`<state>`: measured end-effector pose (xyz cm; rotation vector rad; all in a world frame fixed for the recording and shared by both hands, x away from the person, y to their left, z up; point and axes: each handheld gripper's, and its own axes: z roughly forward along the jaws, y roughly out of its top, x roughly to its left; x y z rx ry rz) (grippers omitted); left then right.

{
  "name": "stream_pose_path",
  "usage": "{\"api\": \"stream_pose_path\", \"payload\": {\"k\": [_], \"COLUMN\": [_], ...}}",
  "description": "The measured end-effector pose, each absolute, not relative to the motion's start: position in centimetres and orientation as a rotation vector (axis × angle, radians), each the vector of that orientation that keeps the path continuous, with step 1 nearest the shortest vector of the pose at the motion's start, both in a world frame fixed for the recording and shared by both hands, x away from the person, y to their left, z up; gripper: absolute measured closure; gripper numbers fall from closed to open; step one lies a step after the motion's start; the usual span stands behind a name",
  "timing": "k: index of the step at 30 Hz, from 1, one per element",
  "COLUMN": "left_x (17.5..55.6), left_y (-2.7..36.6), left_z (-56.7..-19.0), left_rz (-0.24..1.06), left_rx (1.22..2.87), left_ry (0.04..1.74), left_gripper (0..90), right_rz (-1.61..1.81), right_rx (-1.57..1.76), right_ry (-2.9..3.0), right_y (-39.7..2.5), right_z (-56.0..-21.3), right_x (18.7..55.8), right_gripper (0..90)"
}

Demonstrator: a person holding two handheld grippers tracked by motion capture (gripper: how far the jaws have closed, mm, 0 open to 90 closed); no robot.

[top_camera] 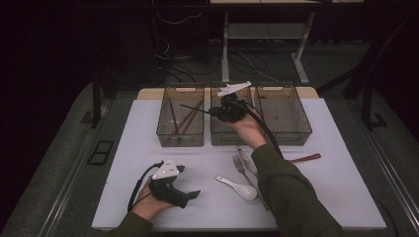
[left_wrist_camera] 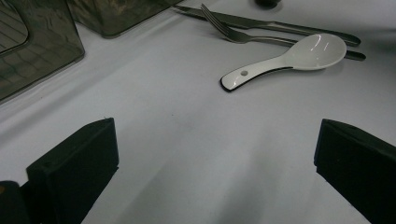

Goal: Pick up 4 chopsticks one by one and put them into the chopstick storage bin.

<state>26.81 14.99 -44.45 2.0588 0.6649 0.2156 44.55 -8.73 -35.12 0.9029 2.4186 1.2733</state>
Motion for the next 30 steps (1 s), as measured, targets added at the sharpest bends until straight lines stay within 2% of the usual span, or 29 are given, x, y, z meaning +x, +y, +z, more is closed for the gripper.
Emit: {"api": "stream_pose_path", "payload": {"k": [12,25,27,30], "left_x": [26.7,26.7,26.7,26.7], "left_y": [14.7,14.6,14.7,14.7], "left_z": [-44.4,-44.4,-44.4,-44.4], "left_rz": [0.210,0.204,0.204,0.204], "left_rx": [2.058,2.056,2.055,2.052], "left_ry": [0.649,0.646,0.647,0.647], "left_gripper": [0.0,0.0,0.0,0.0], "right_rz": [1.136,1.055,1.058,1.073], "right_rx": [0.958,0.993,0.984,0.992], "right_ry": [2.461,2.483,2.487,2.473], "right_y": [-3.7,-1.1,-0.8,-0.9], "right_z": [-37.1,-38.3,-38.3,-37.9], "right_x": [47.5,49.1,49.1,49.0], "right_gripper": [85.2,84.8,83.4,72.7]}}
